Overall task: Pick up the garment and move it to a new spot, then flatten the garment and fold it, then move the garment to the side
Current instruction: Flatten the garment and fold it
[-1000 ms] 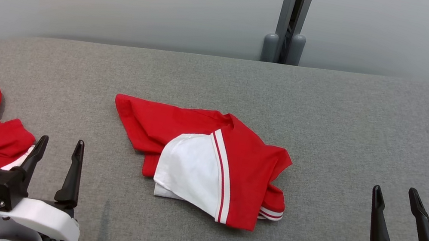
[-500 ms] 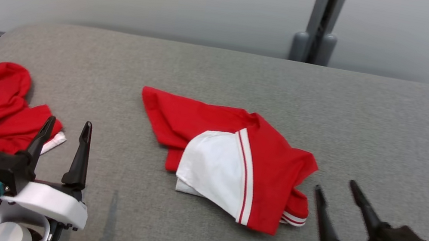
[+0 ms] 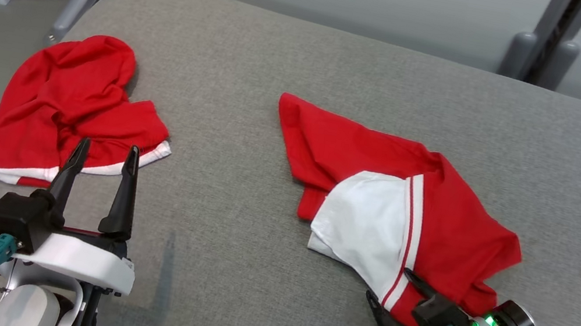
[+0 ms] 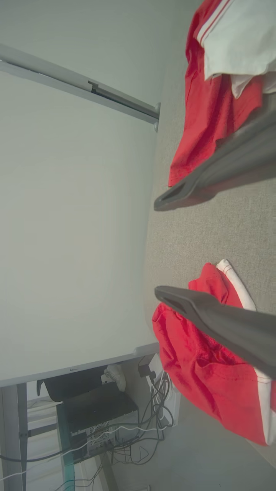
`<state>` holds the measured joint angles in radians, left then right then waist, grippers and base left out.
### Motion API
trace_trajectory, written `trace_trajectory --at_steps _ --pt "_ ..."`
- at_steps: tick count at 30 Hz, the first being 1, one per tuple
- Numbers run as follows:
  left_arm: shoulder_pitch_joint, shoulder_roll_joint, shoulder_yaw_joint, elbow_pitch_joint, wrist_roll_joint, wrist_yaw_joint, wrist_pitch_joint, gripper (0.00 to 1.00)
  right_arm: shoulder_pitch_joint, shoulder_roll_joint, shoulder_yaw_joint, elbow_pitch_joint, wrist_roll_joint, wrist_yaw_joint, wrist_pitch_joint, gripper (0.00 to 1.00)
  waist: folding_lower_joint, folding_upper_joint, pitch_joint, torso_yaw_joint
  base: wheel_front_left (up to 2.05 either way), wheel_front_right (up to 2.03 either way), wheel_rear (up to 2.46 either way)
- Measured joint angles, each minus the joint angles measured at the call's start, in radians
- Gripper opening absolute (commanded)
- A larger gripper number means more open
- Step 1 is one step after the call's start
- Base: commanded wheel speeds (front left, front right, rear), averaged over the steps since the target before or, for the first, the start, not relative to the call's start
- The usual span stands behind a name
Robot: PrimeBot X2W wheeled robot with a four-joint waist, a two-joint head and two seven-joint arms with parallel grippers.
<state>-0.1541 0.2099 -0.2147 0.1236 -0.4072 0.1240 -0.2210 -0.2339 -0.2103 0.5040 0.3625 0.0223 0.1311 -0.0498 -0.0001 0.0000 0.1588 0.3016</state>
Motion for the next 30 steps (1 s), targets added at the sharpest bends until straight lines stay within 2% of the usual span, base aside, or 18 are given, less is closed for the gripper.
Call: trace_trajectory --at_steps 1,2,3,4,8,13,21,27,28,29,30 --pt "-0.001 -0.001 -0.001 0.001 0.000 0.000 -0.001 1.00 -0.010 0.001 0.006 0.017 -0.006 0.000 0.007 0.96 0.0001 0.0000 0.005 0.008 0.00 0.00 0.00" --pt "-0.002 -0.001 0.000 0.002 0.000 0.000 -0.004 1.00 -0.019 0.003 0.009 0.034 -0.013 0.000 0.010 0.42 0.0001 0.0000 0.009 0.013 0.00 0.00 0.00" --pt "-0.002 -0.003 -0.001 0.004 0.000 0.000 -0.006 1.00 -0.026 0.005 0.006 0.046 -0.015 0.000 0.010 0.15 0.0000 0.0000 0.012 0.018 0.00 0.00 0.00" --pt "-0.002 -0.005 -0.001 0.004 0.000 0.000 -0.008 1.00 -0.032 0.005 0.004 0.053 -0.015 0.000 0.010 0.00 0.0001 0.0000 0.014 0.021 0.00 0.00 0.00" --pt "-0.002 -0.005 -0.001 0.006 0.000 0.005 -0.012 1.00 -0.051 0.007 -0.011 0.049 -0.006 0.000 0.015 0.00 0.0000 0.0000 0.011 0.003 0.00 0.00 0.00" --pt "-0.003 0.002 0.000 0.008 0.000 0.005 -0.013 1.00 -0.063 0.003 -0.060 -0.039 0.024 0.000 -0.004 0.00 0.0001 0.0000 0.004 -0.037 0.00 0.00 0.00" --pt "-0.003 0.010 -0.011 -0.008 0.000 0.009 -0.003 1.00 -0.029 0.020 -0.208 -0.222 0.057 0.000 -0.015 0.00 0.0001 0.0000 -0.014 -0.114 0.00 0.00 0.00" --pt "-0.002 0.021 -0.020 -0.018 0.001 0.009 0.009 1.00 0.035 0.077 -0.333 -0.311 0.075 0.000 -0.023 0.00 0.0001 0.0000 -0.029 -0.158 0.00 0.00 0.00" --pt "-0.002 0.021 -0.023 -0.021 0.001 0.009 0.010 1.00 0.047 0.086 -0.352 -0.319 0.083 0.000 -0.027 0.35 0.0000 0.0000 -0.031 -0.165 0.00 0.00 0.00" --pt "-0.002 0.020 -0.027 -0.025 0.001 0.009 0.014 1.00 0.059 0.095 -0.372 -0.326 0.091 0.000 -0.035 0.98 0.0001 0.0000 -0.035 -0.172 0.00 0.00 0.00" --pt "0.000 0.020 -0.030 -0.029 0.001 0.009 0.016 1.00 0.070 0.105 -0.395 -0.329 0.104 0.000 -0.039 1.00 0.0001 0.0000 -0.038 -0.178 0.00 0.00 0.00"
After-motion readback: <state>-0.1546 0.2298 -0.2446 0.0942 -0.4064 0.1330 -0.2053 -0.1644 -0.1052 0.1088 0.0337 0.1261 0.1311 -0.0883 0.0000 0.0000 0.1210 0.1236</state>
